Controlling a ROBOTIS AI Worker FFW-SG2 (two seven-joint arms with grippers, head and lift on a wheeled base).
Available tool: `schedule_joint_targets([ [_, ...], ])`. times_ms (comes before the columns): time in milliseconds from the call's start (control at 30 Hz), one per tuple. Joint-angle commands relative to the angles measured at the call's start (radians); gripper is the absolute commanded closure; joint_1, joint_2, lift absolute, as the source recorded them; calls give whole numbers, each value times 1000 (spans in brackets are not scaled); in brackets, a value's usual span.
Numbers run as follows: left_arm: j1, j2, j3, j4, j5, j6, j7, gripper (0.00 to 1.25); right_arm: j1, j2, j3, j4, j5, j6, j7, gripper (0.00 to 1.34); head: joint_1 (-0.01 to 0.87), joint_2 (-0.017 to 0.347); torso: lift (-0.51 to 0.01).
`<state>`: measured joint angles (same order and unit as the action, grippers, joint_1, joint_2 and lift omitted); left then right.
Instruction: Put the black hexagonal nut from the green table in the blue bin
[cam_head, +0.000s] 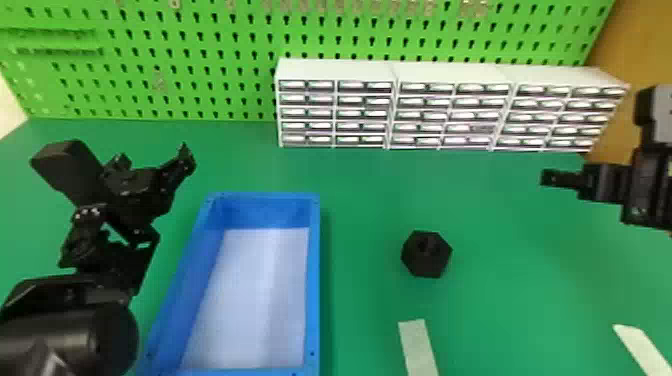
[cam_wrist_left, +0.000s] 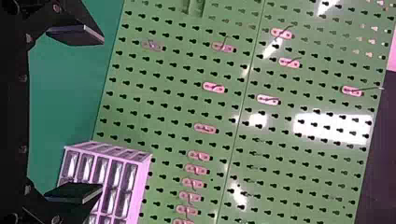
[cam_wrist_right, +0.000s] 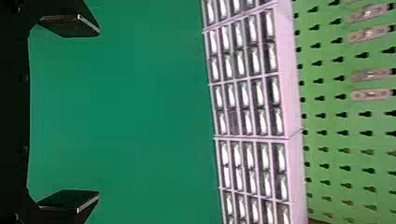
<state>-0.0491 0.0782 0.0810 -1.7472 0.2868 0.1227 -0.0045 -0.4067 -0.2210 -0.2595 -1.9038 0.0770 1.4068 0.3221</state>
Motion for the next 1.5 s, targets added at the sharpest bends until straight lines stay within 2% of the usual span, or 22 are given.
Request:
schedule_joint_targets([
  [0,2,0,0,0,0,0,0,167,-35,-9,46,40,15,55,0,78,692,9,-97],
  [267,2,0,-1,0,0,2,0,167,-84,-8,129,150,-2,73,0,78,692,9,-97],
  [700,2,0,-3,0,0,2,0,167,-146,42,232,315,-9,1,0,78,692,9,-97],
  [1000,3,0,-6,0,0,0,1,167,-159,72,275,393,15,-32,0,78,692,9,-97],
  [1467,5,0,-7,0,0,0,0,167,-164,88,309,491,40,-81,0,78,692,9,-97],
])
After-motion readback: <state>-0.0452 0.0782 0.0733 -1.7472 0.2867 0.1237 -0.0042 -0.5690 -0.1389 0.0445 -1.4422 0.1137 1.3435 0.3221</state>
